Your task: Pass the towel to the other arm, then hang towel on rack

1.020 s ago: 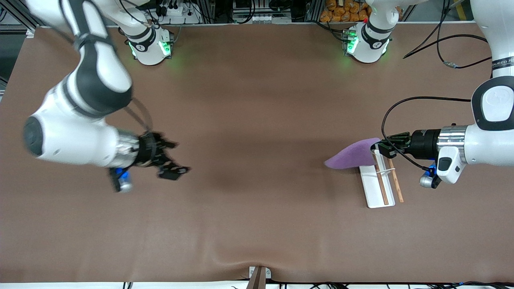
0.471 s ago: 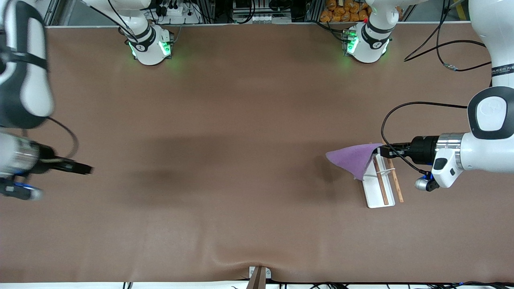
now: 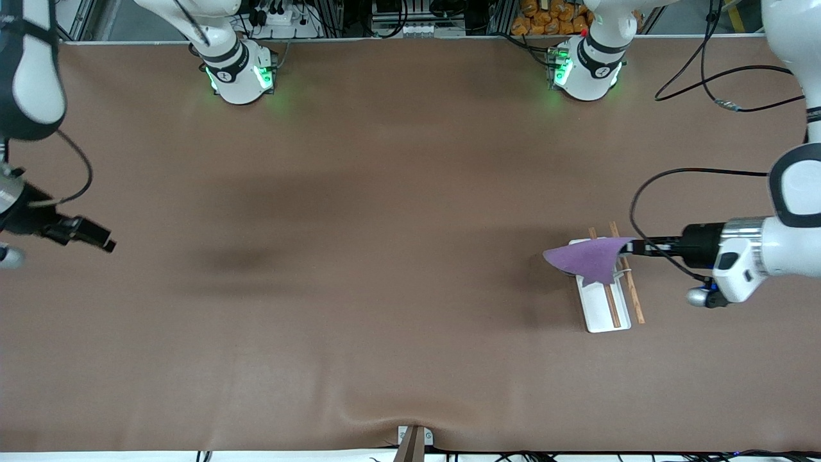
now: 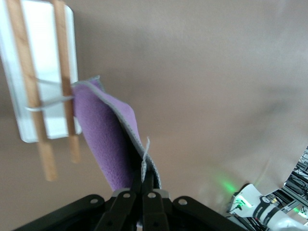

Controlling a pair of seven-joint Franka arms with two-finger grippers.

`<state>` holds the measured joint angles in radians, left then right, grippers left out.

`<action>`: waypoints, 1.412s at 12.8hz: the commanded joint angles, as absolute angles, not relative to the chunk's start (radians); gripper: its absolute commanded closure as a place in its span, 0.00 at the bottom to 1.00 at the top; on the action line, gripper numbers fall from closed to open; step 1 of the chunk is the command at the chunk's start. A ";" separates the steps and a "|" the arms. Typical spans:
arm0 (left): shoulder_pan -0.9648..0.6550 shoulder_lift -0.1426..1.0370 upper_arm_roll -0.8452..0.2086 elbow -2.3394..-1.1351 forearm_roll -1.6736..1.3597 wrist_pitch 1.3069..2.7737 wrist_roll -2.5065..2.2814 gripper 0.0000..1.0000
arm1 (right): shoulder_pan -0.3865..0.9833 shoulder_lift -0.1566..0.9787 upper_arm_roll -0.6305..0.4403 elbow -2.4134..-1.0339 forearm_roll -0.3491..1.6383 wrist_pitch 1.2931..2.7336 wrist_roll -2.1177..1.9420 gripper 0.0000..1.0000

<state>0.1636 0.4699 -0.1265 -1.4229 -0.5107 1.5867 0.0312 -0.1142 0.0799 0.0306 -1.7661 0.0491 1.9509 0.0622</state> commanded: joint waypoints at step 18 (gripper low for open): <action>0.365 0.520 -0.137 -1.428 -0.391 1.551 0.373 0.00 | 0.002 0.101 0.029 -1.510 0.003 1.701 0.127 0.00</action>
<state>0.3557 0.5290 -0.1281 -1.4330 -0.4167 1.5715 0.3632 -0.0092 0.0883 0.0321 -1.5619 0.0271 1.7273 0.1077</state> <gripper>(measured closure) 0.564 0.000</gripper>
